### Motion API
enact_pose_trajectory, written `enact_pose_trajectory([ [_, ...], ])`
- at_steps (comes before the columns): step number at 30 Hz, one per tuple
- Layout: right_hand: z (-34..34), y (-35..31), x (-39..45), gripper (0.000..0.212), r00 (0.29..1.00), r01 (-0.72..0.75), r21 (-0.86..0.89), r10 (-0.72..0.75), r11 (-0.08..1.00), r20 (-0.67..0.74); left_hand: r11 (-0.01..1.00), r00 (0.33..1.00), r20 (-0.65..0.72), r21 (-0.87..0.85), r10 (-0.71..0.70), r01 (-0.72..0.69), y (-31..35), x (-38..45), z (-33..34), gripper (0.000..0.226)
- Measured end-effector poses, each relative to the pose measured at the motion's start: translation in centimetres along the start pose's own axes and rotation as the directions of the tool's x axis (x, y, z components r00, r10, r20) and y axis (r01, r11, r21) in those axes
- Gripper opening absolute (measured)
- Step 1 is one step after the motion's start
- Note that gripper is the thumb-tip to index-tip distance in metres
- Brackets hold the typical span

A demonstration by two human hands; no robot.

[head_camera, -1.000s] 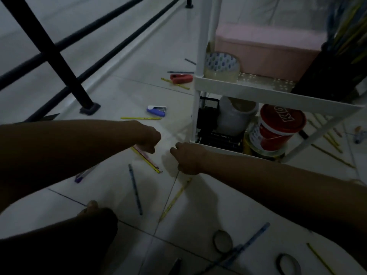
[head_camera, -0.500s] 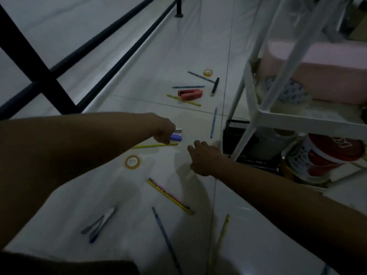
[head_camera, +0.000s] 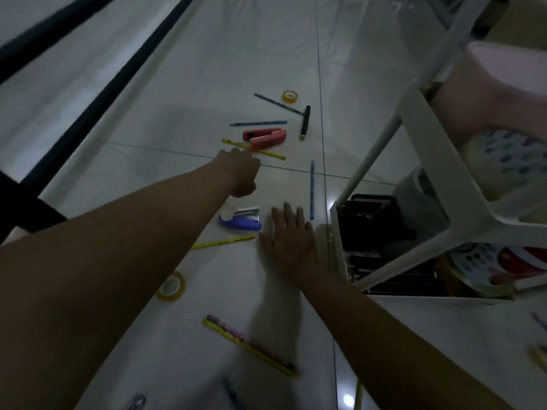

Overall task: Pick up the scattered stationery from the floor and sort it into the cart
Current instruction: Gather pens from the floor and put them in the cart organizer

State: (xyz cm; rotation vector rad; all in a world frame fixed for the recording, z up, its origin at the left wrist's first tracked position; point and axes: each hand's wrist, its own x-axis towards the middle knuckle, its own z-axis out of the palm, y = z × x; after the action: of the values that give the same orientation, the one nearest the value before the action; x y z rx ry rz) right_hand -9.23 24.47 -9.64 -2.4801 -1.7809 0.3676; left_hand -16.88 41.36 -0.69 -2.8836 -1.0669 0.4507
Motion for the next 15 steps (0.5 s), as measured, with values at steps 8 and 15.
enact_pose_trajectory([
  [8, 3.2, 0.5, 2.0, 0.076, 0.981, -0.053, 0.104, 0.071, 0.993, -0.18, 0.968, 0.922, -0.376, -0.183, 0.091, -0.171, 0.9, 7.7, 2.1, 0.04],
  [15, 3.3, 0.2, 2.3, 0.075, 0.971, -0.077, 0.138, 0.105, 0.987, -0.214, 0.926, 0.887, -0.458, -0.305, 0.061, -0.221, 3.3, 13.7, 2.1, 0.041],
])
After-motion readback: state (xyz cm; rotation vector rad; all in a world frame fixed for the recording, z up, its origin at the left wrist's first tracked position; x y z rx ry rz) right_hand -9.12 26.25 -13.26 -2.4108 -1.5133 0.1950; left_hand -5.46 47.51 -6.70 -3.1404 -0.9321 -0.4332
